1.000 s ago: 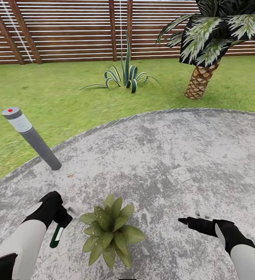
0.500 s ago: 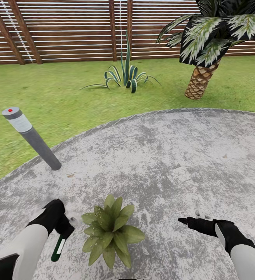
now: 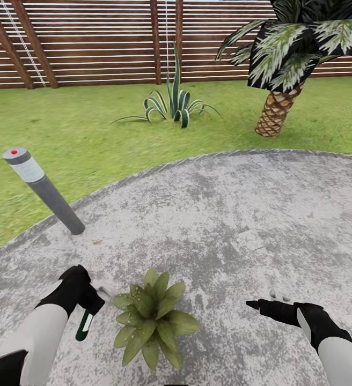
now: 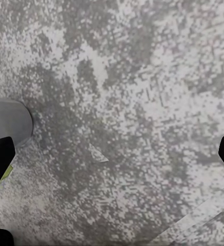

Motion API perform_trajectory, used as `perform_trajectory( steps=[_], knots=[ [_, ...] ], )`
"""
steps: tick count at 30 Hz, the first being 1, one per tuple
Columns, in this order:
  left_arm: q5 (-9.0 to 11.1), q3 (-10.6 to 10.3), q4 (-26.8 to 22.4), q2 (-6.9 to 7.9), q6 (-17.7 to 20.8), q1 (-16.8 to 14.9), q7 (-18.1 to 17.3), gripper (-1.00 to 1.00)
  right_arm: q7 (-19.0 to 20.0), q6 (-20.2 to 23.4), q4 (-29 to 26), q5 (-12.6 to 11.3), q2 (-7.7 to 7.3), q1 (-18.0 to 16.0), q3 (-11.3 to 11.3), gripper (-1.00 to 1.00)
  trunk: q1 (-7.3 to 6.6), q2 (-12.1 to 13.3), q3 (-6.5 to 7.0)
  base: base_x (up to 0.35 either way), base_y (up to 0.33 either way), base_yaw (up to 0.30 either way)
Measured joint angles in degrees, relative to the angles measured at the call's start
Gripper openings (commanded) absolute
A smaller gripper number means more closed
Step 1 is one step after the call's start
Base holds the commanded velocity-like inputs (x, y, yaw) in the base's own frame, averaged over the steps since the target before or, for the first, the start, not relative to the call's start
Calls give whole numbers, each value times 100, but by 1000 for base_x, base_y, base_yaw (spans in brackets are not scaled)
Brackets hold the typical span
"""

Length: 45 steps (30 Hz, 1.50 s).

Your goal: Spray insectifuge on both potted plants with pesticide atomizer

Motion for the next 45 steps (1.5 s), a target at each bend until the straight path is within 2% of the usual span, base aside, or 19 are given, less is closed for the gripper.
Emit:
perform_trajectory(
  steps=[6, 10, 13, 15, 19, 27, 33, 36, 38, 40, 45],
  knots=[
    [-5, -4, 44, -11, 7, 12, -3, -100, 0, -2, 0, 1, 0, 0, 0, 100, 0, 0, 0, 0, 0, 0],
    [-12, -14, 425, -106, -16, 46, 28, -100, -4, -2, 0, 0, 0, 0, 0, 100, 0, 0, 0, 0, 0, 0],
    [-21, -25, 863, -130, -30, 55, 65, -100, -7, -2, 0, -1, 0, 0, 0, 100, 0, 0, 0, 0, 0, 0],
    [-21, -25, 955, -132, -39, 55, 69, -100, -8, -2, 0, -2, 0, 0, 0, 100, 0, 0, 0, 0, 0, 0],
    [-30, -18, 1021, -125, -44, 74, 79, -100, -9, -2, 0, 0, 0, 0, 0, 100, 0, 0, 0, 0, 0, 0],
    [-42, -22, 1030, -99, -69, 482, 89, -100, -9, -2, 0, 1, 0, 0, 0, 100, 0, 0, 0, 0, 0, 0],
    [-42, -21, 1030, -74, -71, 665, 89, -100, -9, -2, 0, 1, 0, 0, 0, 100, 0, 0, 0, 0, 0, 0],
    [-44, -22, 1030, -8, -193, 707, 101, -100, -9, -2, 0, -1, 0, 0, 0, 100, 0, 0, 0, 0, 0, 0],
    [-46, -23, 1030, 75, -424, 718, 183, -100, -9, -2, 0, -1, 0, 0, 0, 100, 0, 0, 0, 0, 0, 0],
    [-34, -18, 1019, 140, -499, 722, 297, -100, -9, -2, 1, 1, 0, 0, 0, 100, 0, 0, 0, 0, 0, 0],
    [28, 18, 997, 128, -562, 724, 849, -100, -9, -2, 4, 0, 0, 0, 0, 100, 0, 0, 0, 0, 0, 0]
  ],
)
